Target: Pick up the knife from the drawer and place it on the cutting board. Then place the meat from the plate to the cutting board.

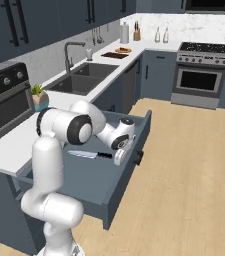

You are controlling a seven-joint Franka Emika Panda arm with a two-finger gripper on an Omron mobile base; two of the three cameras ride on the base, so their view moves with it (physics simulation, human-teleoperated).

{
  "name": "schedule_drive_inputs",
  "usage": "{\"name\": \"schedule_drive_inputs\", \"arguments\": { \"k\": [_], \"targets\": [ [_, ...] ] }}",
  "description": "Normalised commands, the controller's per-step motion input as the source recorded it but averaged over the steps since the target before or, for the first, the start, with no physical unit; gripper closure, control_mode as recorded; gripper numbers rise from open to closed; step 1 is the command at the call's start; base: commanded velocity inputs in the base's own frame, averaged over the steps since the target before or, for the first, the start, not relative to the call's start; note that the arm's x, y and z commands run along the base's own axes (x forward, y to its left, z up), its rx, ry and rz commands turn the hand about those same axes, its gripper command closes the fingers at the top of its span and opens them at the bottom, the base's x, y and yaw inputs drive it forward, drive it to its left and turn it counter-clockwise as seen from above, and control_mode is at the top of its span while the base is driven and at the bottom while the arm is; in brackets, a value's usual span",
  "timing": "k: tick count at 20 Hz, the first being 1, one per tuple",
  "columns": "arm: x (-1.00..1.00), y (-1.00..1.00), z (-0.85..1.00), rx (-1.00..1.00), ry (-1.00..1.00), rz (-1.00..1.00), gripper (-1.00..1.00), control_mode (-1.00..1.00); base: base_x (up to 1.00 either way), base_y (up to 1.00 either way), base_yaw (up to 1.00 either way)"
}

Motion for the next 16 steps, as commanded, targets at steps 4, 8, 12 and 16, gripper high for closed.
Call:
{"name": "schedule_drive_inputs", "arguments": {
  "k": [4, 8, 12, 16],
  "targets": [
    [0.04, -0.73, 0.19, 0.00, 0.00, 0.12, -1.00, -1.00, 0.00, 0.00, 0.00],
    [0.00, -0.79, 0.36, 0.00, 0.00, 0.11, -1.00, -1.00, 0.00, 0.00, 0.00],
    [0.16, -0.10, 0.77, 0.03, -0.04, 0.27, -1.00, -1.00, 0.00, 0.00, 0.00],
    [0.48, 0.32, 0.90, 0.00, -0.11, 0.27, -1.00, -1.00, 0.00, 0.00, 0.00]
  ]
}}
